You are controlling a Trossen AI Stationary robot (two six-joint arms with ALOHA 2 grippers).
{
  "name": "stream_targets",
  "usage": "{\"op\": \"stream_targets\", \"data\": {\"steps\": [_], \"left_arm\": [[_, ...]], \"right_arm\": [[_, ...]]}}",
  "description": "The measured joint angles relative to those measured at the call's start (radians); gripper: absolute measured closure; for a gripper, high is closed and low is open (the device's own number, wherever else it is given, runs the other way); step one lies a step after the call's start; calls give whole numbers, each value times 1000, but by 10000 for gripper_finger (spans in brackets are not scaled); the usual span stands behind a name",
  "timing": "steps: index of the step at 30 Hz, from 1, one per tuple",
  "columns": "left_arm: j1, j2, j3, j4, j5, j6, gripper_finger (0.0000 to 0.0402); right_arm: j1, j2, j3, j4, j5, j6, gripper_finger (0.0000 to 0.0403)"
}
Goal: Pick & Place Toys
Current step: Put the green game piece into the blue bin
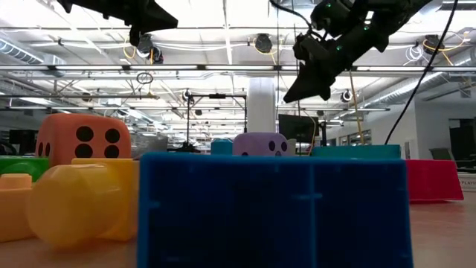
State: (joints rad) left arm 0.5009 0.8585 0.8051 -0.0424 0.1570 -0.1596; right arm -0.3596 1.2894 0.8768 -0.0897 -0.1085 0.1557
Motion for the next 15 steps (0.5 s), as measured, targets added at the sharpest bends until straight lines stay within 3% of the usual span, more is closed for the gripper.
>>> {"op": "stream_targets", "data": {"steps": [7, 15], "left_arm": [[17, 0, 0, 0, 1, 1, 357], [39, 14, 0, -11, 1, -4, 357]], "right_arm": [[5, 66, 0, 9, -124, 177, 366], [26, 218, -1, 35, -126, 270, 261]]}}
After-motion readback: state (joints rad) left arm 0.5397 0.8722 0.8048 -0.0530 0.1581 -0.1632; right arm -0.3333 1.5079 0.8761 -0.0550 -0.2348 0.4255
